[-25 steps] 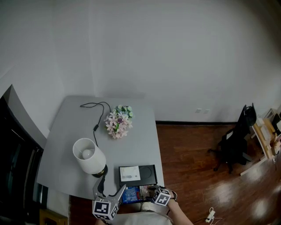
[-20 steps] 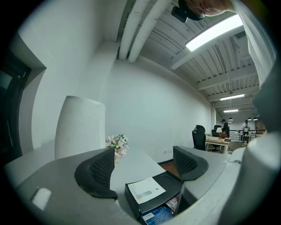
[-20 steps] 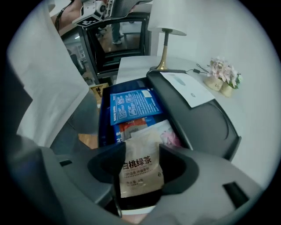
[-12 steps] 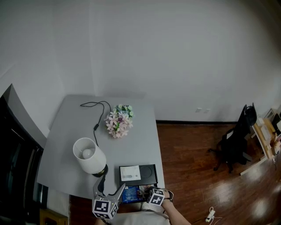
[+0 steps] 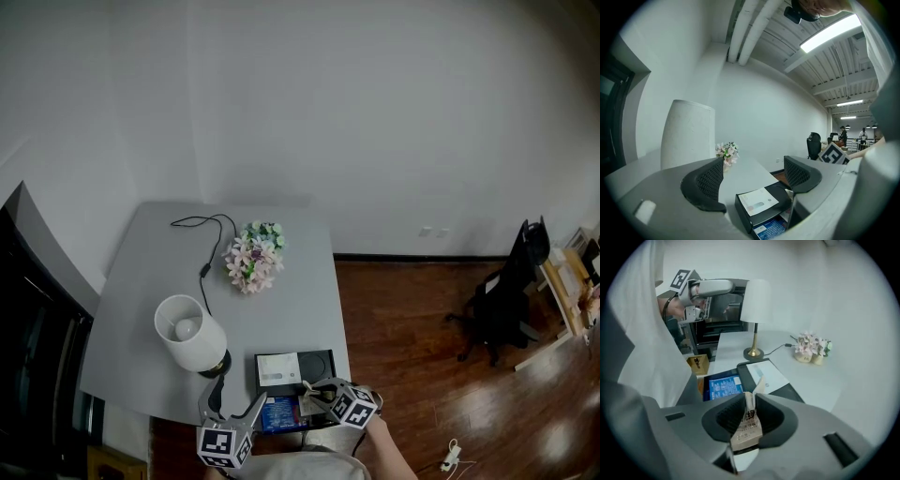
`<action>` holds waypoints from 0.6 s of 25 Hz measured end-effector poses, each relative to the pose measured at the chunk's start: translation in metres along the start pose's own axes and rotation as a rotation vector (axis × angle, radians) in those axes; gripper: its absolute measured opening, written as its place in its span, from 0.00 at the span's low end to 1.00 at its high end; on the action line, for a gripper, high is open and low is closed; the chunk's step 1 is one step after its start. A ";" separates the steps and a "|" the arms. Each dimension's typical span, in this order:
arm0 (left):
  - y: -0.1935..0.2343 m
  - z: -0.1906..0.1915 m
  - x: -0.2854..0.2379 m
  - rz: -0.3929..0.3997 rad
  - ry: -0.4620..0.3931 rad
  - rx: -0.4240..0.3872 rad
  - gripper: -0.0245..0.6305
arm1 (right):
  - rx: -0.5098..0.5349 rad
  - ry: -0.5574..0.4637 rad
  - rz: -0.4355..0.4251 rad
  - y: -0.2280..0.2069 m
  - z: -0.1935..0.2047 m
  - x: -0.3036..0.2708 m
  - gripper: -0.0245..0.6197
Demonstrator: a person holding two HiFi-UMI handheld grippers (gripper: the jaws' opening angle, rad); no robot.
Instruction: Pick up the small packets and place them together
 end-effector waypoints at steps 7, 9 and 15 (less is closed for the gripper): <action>-0.002 -0.003 0.004 -0.016 -0.011 -0.013 0.66 | -0.003 0.023 -0.075 -0.059 0.009 -0.030 0.21; 0.000 -0.003 0.006 -0.030 -0.013 -0.011 0.66 | 0.009 0.053 -0.085 -0.064 0.010 -0.038 0.30; 0.003 -0.008 0.009 -0.045 -0.026 -0.011 0.66 | 0.019 -0.064 0.078 -0.068 -0.015 -0.017 0.68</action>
Point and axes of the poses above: the fingertips, and each gripper's own axes: x backward along the fingers, y to its left, z out of its underside, the point moved 9 cm from there along x, backward along the fingers, and after that the axes turned 4 degrees about x, right-handed, at the moved point
